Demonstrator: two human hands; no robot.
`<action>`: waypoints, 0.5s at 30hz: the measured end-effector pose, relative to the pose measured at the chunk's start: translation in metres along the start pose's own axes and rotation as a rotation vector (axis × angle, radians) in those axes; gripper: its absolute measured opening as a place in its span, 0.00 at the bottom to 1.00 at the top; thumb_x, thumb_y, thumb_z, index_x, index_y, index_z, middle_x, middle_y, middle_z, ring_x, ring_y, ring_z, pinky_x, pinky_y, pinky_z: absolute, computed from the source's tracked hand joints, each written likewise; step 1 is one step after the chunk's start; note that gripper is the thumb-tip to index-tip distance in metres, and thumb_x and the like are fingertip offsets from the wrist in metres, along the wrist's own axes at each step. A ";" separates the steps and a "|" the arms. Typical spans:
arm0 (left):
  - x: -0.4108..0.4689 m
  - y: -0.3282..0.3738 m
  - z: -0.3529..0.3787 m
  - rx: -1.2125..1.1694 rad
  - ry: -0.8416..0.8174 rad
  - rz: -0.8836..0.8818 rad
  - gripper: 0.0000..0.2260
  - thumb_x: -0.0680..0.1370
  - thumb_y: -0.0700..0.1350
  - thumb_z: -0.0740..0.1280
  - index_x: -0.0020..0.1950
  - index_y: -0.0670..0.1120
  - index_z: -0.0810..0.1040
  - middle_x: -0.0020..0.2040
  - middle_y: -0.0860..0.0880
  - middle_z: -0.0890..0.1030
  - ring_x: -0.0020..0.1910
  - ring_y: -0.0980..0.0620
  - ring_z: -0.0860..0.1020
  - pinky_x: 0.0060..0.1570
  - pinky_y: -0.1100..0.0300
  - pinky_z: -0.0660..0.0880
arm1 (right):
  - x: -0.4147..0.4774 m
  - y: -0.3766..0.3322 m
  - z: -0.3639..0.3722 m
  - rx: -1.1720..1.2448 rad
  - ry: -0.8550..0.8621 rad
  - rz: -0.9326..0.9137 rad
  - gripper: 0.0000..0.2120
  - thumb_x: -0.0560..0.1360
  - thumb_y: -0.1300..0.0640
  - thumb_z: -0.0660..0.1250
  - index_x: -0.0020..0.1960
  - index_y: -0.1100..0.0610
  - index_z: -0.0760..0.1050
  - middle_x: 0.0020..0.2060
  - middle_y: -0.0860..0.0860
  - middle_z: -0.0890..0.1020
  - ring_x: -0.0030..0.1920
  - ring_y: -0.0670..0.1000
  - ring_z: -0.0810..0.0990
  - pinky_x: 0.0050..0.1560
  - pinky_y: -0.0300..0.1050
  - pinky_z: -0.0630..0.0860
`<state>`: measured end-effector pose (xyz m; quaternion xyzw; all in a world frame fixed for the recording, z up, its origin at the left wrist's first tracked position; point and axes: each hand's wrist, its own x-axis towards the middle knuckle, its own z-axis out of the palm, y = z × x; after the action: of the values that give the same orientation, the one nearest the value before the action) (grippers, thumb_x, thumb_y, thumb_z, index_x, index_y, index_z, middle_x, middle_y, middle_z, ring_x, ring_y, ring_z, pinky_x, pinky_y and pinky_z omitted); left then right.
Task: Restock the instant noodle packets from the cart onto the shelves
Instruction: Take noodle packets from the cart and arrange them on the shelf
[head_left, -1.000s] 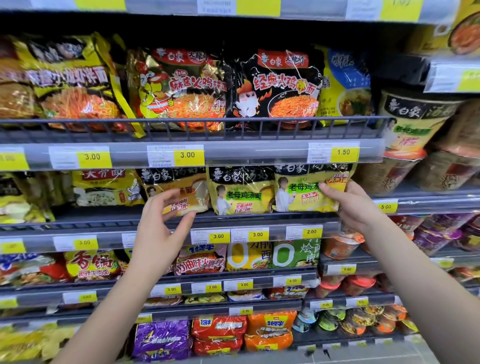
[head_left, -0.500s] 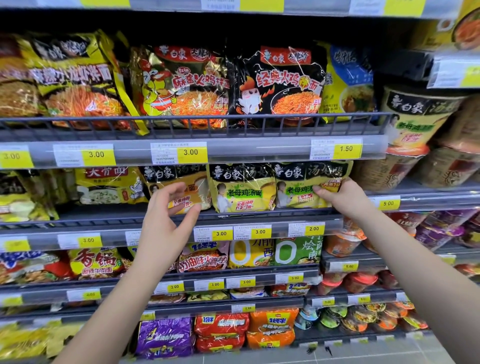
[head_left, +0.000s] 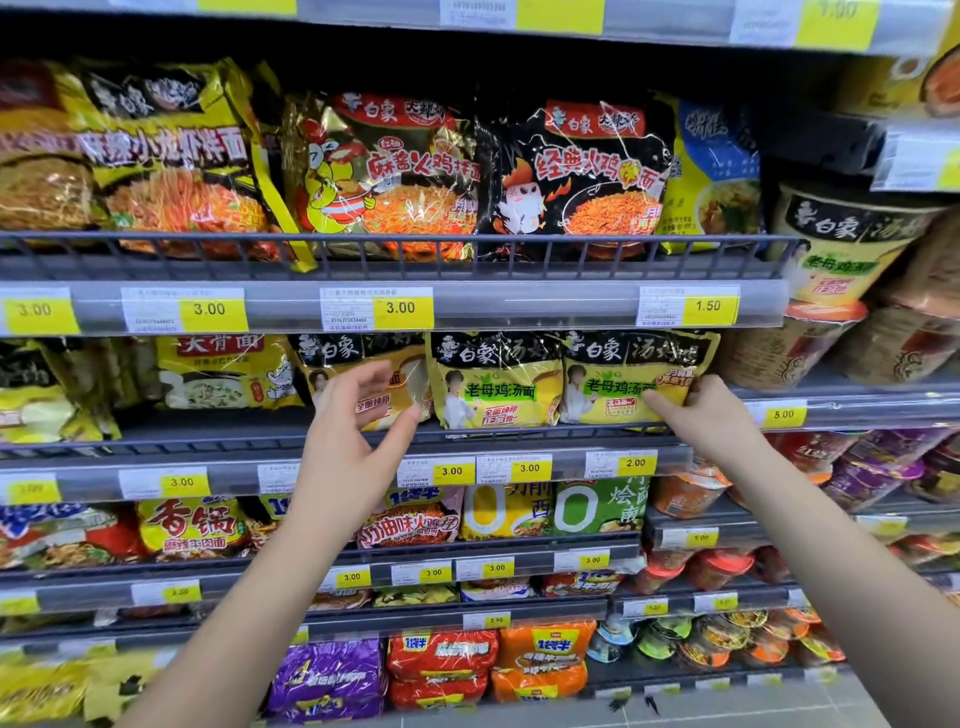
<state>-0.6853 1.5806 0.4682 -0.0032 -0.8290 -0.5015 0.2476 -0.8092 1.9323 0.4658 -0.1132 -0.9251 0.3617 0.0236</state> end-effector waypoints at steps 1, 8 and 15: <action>0.001 0.000 0.000 -0.008 -0.003 -0.003 0.21 0.79 0.50 0.70 0.70 0.55 0.70 0.67 0.54 0.73 0.65 0.62 0.74 0.67 0.60 0.73 | -0.007 -0.002 -0.001 -0.010 0.017 0.000 0.26 0.75 0.38 0.70 0.54 0.60 0.68 0.42 0.54 0.76 0.44 0.58 0.79 0.38 0.48 0.72; 0.010 -0.007 0.001 -0.011 -0.029 -0.042 0.22 0.79 0.50 0.71 0.71 0.51 0.70 0.65 0.53 0.75 0.62 0.60 0.76 0.63 0.58 0.75 | -0.063 -0.021 -0.007 -0.049 0.080 -0.155 0.29 0.77 0.44 0.71 0.70 0.62 0.71 0.60 0.55 0.82 0.58 0.56 0.81 0.59 0.51 0.76; 0.041 -0.018 0.014 0.119 -0.135 -0.116 0.22 0.78 0.57 0.70 0.66 0.47 0.73 0.63 0.48 0.77 0.56 0.55 0.80 0.54 0.60 0.78 | -0.072 -0.059 0.009 0.123 0.029 -0.291 0.18 0.78 0.47 0.71 0.64 0.54 0.76 0.51 0.42 0.83 0.52 0.37 0.80 0.56 0.37 0.75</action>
<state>-0.7315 1.5731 0.4657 0.0257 -0.8709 -0.4634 0.1617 -0.7516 1.8681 0.5015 0.0186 -0.9074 0.4086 0.0963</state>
